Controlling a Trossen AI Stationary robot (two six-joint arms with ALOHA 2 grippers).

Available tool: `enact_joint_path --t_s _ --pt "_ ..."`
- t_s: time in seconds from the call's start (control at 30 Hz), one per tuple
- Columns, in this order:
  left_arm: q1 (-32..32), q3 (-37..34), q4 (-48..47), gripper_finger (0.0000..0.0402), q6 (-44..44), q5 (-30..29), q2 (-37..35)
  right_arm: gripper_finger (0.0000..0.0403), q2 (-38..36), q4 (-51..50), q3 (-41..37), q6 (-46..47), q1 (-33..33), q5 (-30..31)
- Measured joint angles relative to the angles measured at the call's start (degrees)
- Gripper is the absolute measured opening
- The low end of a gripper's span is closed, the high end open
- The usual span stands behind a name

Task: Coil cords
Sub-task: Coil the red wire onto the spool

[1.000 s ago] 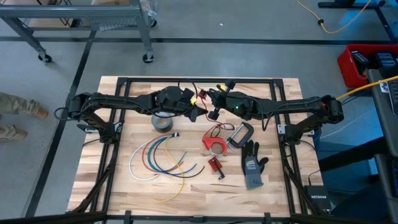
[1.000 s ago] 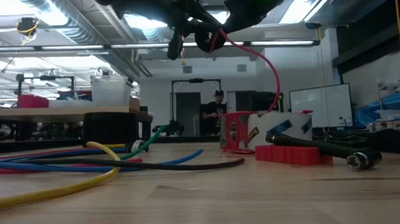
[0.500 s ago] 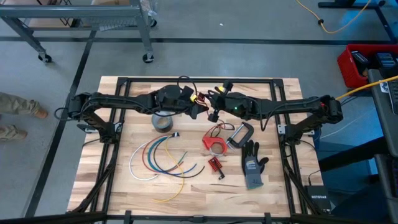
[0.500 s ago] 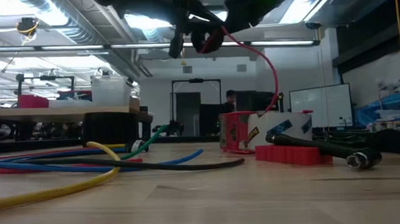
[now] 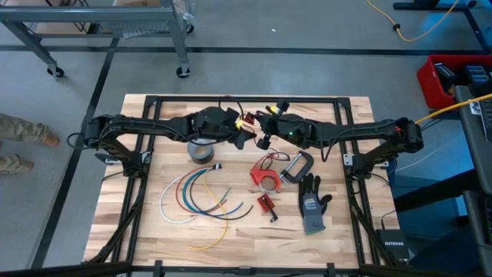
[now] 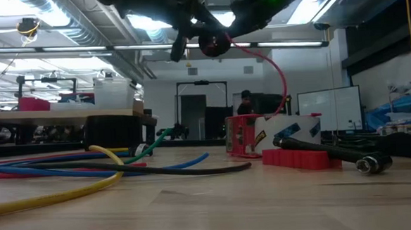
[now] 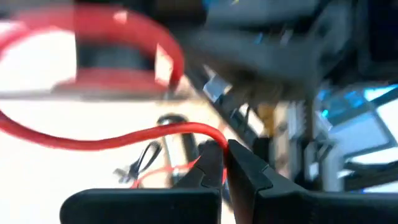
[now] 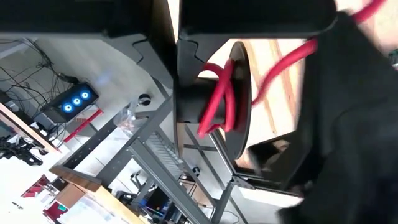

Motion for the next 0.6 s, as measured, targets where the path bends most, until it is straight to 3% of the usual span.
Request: enact_joint_path --t_s 0.6 --pt "-1.56 0.02 -0.84 0.0 6.06 -5.38 0.79 0.0003 -0.95 -0.92 6.49 7.07 0.0 -2.63"
